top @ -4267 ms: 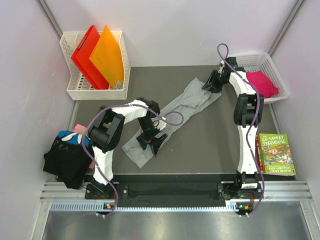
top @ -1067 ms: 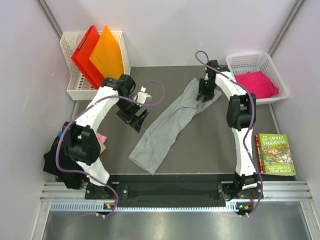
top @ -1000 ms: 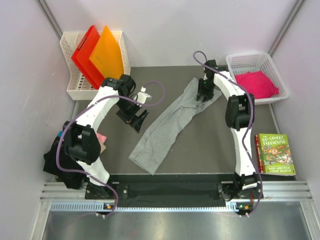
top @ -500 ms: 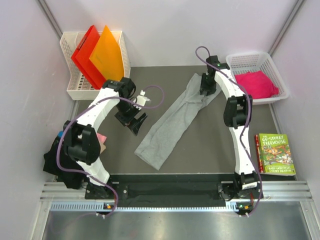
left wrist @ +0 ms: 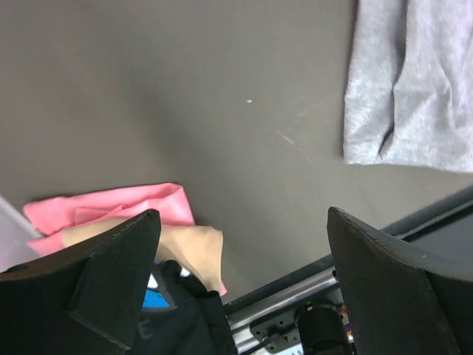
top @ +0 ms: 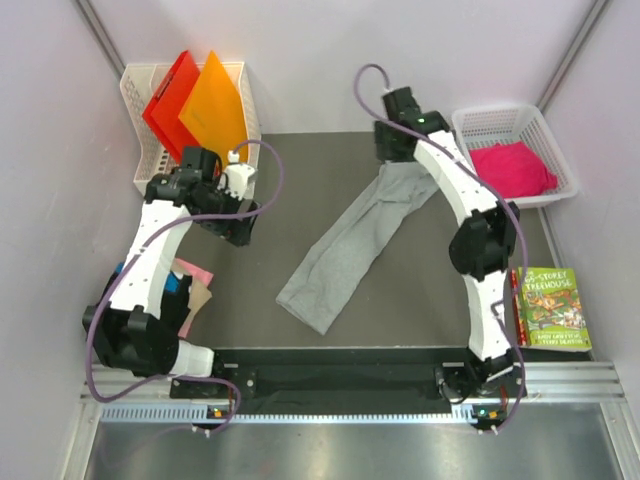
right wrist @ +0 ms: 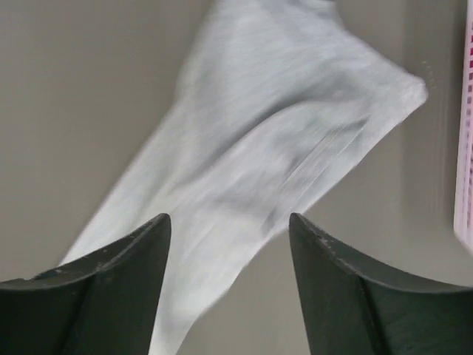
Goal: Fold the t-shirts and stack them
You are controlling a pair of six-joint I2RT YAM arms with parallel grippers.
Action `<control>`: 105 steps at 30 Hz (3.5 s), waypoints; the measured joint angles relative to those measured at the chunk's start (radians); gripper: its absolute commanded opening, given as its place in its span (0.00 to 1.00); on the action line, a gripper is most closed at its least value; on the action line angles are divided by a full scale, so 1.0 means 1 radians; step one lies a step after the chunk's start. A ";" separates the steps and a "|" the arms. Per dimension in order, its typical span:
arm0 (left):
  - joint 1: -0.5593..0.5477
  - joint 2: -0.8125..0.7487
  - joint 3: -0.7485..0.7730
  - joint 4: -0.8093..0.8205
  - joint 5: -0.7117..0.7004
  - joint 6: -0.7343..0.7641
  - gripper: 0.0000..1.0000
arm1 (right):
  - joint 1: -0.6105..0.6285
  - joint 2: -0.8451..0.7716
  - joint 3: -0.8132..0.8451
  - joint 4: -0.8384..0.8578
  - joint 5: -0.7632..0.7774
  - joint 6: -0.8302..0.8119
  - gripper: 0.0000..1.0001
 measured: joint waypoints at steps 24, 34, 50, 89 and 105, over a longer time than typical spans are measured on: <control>0.288 0.000 -0.053 -0.001 0.022 -0.138 0.99 | 1.112 -0.533 -0.805 -0.143 0.307 0.254 0.77; 0.288 0.070 -0.119 -0.010 0.055 -0.117 0.99 | 1.158 -0.184 -0.479 -0.143 0.294 0.280 0.65; 0.288 0.035 -0.145 -0.011 0.053 -0.011 0.99 | 1.025 -0.068 -0.425 -0.126 0.235 0.279 0.59; 0.293 0.038 -0.135 -0.008 0.057 -0.025 0.99 | 0.961 -0.061 -0.519 -0.005 0.120 0.172 0.56; 0.301 0.058 -0.134 0.010 0.048 -0.024 0.99 | 0.939 -0.088 -0.582 0.091 0.044 0.160 0.49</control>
